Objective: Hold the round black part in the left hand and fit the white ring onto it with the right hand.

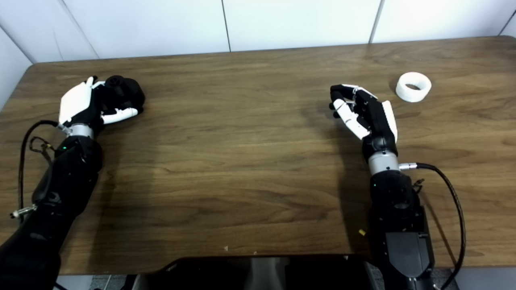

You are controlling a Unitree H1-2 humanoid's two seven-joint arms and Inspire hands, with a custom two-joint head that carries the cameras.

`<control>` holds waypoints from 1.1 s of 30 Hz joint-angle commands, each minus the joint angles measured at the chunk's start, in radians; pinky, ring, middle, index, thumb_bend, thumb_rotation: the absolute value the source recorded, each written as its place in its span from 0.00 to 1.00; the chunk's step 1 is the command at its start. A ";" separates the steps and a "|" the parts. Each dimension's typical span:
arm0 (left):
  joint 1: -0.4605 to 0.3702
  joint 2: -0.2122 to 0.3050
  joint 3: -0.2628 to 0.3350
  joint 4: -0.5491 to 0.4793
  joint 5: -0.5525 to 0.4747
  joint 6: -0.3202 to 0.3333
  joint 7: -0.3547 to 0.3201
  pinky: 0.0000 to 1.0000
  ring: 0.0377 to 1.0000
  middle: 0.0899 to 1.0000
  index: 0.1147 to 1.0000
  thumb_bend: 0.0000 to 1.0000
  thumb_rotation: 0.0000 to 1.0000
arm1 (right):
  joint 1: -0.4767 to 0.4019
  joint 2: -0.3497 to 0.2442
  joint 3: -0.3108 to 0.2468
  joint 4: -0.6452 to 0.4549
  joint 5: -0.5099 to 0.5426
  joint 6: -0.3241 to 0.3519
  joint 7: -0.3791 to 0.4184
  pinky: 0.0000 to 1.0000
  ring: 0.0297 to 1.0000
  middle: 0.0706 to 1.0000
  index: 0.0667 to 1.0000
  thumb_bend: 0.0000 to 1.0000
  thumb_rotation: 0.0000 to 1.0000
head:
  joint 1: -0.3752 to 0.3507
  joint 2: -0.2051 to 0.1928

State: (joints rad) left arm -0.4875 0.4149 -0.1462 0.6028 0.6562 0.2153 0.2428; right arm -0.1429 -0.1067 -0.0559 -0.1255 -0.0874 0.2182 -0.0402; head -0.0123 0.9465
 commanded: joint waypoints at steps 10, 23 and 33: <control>-0.082 0.005 0.002 0.076 -0.013 -0.065 0.145 1.00 1.00 1.00 0.69 0.99 0.43 | -0.028 -0.009 -0.009 -0.042 -0.006 -0.013 -0.002 0.58 0.62 0.69 0.62 0.44 0.50 | -0.002 0.005; -0.073 0.004 -0.012 0.069 -0.021 -0.059 0.148 1.00 1.00 1.00 0.67 0.98 0.41 | -0.035 -0.013 -0.010 -0.040 -0.005 -0.015 0.001 0.58 0.60 0.68 0.62 0.43 0.50 | -0.005 0.005; -0.057 0.004 -0.024 0.046 -0.032 -0.056 0.125 1.00 1.00 1.00 0.65 0.99 0.36 | -0.038 -0.011 -0.013 -0.043 -0.004 -0.011 -0.001 0.60 0.61 0.69 0.63 0.44 0.51 | -0.005 0.001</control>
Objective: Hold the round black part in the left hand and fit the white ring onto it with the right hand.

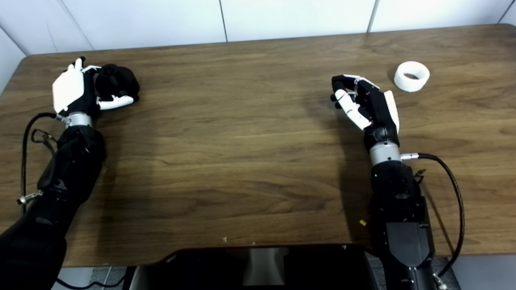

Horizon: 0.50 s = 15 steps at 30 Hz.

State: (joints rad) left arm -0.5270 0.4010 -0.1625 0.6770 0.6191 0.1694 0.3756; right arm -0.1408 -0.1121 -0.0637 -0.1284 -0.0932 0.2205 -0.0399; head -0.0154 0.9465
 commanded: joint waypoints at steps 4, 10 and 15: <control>0.004 0.013 -0.013 -0.081 -0.009 -0.007 -0.047 1.00 1.00 1.00 0.65 0.97 0.36 | -0.041 -0.005 -0.006 -0.041 0.005 -0.014 0.000 0.60 0.61 0.70 0.63 0.44 0.51 | 0.002 -0.001; 0.034 0.002 -0.016 -0.174 -0.013 0.007 -0.091 1.00 1.00 1.00 0.65 0.96 0.35 | -0.041 -0.004 -0.006 -0.036 0.002 -0.016 -0.002 0.60 0.61 0.69 0.64 0.44 0.52 | 0.008 -0.001; 0.057 -0.002 -0.032 -0.250 -0.001 0.008 -0.126 1.00 1.00 1.00 0.65 0.98 0.39 | -0.041 -0.003 -0.001 -0.029 0.002 -0.028 0.000 0.59 0.61 0.69 0.63 0.44 0.51 | 0.008 -0.002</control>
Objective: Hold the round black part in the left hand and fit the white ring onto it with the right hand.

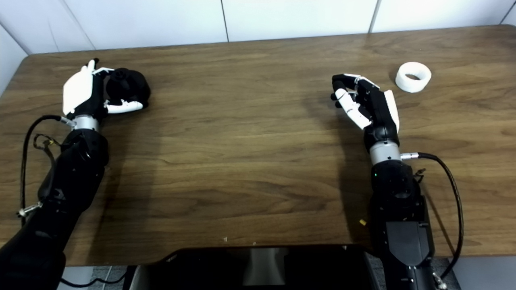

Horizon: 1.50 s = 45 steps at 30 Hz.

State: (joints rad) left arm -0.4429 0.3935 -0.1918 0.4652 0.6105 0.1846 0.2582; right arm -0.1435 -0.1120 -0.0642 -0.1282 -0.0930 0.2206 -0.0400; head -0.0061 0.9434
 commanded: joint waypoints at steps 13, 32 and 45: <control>0.033 -0.022 -0.008 -0.159 -0.015 -0.035 -0.100 1.00 1.00 1.00 0.64 1.00 0.33 | -0.033 -0.006 -0.001 -0.031 -0.001 -0.026 0.000 0.59 0.61 0.69 0.64 0.44 0.51 | 0.003 0.002; 0.112 -0.078 -0.092 -0.360 -0.012 -0.074 -0.232 1.00 1.00 1.00 0.62 1.00 0.35 | -0.039 -0.001 -0.008 -0.026 0.009 -0.036 -0.004 0.60 0.61 0.70 0.64 0.45 0.51 | 0.008 -0.002; 0.139 -0.112 -0.134 -0.473 -0.011 -0.094 -0.336 1.00 1.00 1.00 0.61 1.00 0.35 | -0.041 -0.001 -0.006 -0.019 0.005 -0.042 -0.006 0.60 0.61 0.70 0.63 0.44 0.51 | 0.004 -0.003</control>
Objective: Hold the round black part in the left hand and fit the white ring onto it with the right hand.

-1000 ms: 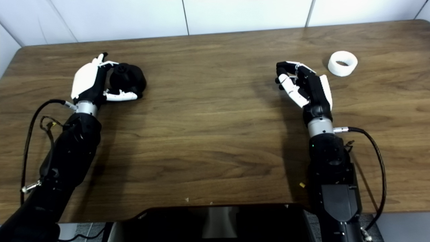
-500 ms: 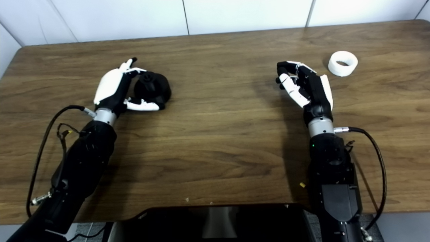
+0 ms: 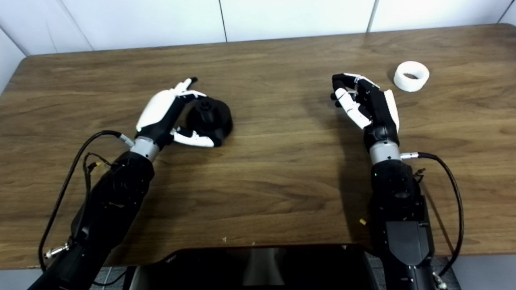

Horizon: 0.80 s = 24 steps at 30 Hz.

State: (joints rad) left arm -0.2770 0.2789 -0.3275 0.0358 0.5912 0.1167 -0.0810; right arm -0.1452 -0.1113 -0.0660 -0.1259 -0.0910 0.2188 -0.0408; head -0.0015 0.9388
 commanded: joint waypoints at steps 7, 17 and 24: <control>-0.012 -0.028 -0.030 -0.080 -0.002 -0.042 -0.050 1.00 1.00 1.00 0.61 1.00 0.35 | -0.039 -0.003 -0.011 -0.022 0.007 -0.041 -0.007 0.61 0.62 0.70 0.63 0.45 0.52 | -0.006 -0.003; 0.003 -0.040 -0.043 -0.118 -0.021 -0.072 -0.100 1.00 1.00 1.00 0.60 1.00 0.35 | -0.043 0.004 -0.008 -0.021 -0.002 -0.041 -0.014 0.61 0.62 0.69 0.63 0.45 0.52 | -0.044 -0.007; 0.014 -0.045 -0.046 -0.135 -0.047 -0.108 -0.130 1.00 1.00 1.00 0.59 1.00 0.37 | -0.037 0.007 -0.002 -0.037 -0.008 -0.031 -0.016 0.62 0.63 0.70 0.64 0.42 0.52 | -0.045 -0.007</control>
State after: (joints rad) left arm -0.2360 0.2380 -0.3798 -0.0542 0.5608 0.0451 -0.2150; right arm -0.1481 -0.1055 -0.0668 -0.1260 -0.0968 0.2178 -0.0491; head -0.0460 0.9311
